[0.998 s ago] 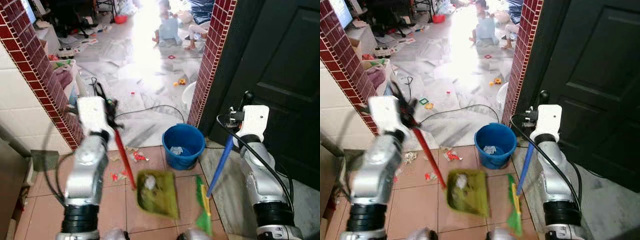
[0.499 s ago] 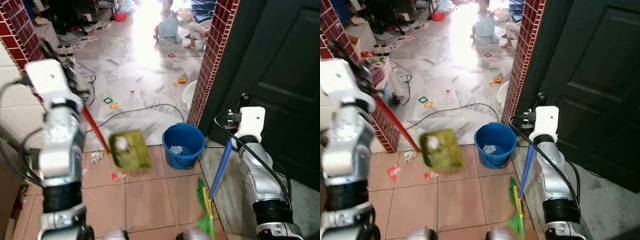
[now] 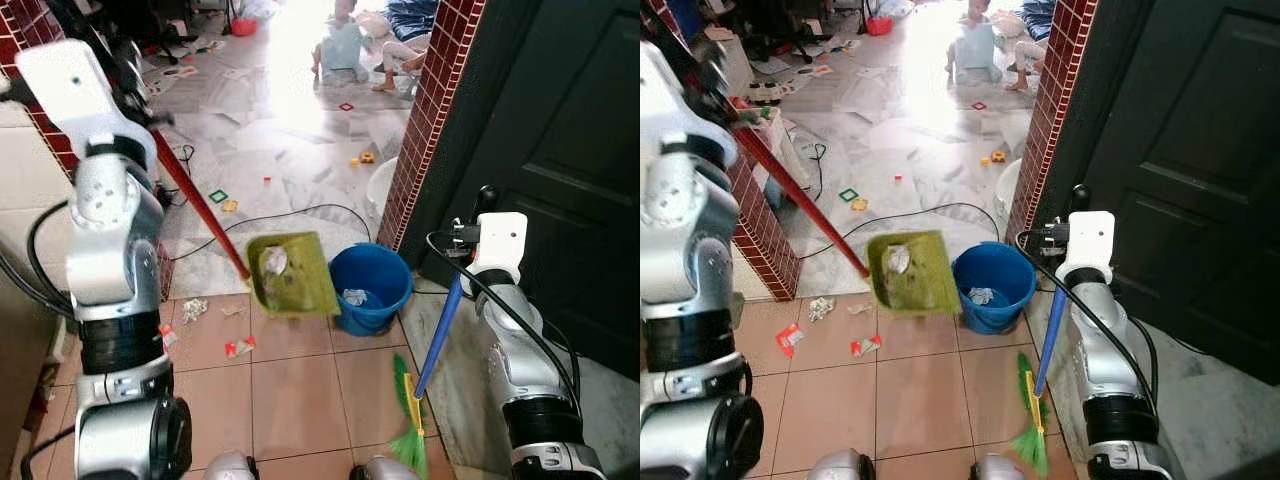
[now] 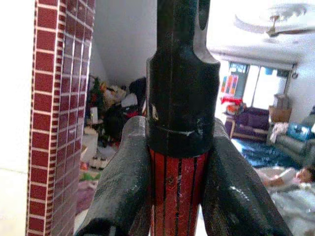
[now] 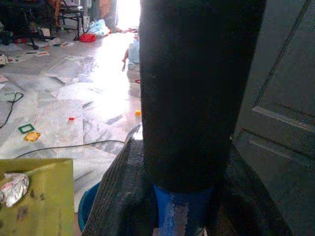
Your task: Sweep floor
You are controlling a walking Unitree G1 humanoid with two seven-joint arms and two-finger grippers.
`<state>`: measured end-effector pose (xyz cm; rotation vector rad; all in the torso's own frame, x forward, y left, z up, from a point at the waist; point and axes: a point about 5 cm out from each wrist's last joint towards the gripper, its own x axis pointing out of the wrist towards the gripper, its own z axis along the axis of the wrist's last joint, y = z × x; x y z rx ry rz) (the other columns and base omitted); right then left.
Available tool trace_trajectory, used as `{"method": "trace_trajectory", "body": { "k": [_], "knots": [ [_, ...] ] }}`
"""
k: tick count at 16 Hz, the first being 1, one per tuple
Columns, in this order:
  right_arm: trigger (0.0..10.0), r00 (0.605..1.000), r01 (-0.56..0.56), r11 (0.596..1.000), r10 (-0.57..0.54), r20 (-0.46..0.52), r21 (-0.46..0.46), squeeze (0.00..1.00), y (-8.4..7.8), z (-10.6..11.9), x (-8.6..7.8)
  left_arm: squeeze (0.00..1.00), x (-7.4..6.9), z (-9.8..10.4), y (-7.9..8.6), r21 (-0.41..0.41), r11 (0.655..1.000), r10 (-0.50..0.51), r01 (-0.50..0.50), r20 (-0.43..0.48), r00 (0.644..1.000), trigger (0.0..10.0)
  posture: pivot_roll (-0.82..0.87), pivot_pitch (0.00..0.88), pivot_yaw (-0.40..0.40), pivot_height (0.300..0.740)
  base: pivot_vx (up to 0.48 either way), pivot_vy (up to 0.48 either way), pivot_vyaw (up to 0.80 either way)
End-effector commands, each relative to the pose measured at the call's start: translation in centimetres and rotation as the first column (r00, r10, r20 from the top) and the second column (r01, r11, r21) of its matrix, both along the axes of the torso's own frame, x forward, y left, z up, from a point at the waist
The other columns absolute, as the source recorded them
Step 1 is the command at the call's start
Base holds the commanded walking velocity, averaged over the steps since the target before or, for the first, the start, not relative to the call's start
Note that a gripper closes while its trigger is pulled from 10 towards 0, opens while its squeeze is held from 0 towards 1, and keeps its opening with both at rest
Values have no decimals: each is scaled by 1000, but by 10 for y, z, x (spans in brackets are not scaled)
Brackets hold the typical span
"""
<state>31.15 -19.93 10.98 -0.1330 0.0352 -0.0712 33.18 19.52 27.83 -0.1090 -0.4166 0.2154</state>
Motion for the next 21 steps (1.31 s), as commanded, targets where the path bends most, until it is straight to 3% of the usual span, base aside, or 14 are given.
{"method": "trace_trajectory", "body": {
  "k": [1,8,21],
  "knots": [
    [10000,1000,-2,1000,2,12,-9,0,-2,4,1,0,-5,23,4,13,1000,24,-25,112,993,10000,-117,0,-7,740,281,0,0],
    [10000,1000,-13,1000,13,9,-13,0,1,3,2,0,2,27,-18,-25,995,-91,96,146,985,10000,-120,0,-3,740,418,0,-309],
    [10000,1000,-22,1000,23,7,-20,0,1,2,2,0,4,23,-19,-12,997,-80,82,145,986,10000,-123,0,-6,740,473,0,0]
  ]
}}
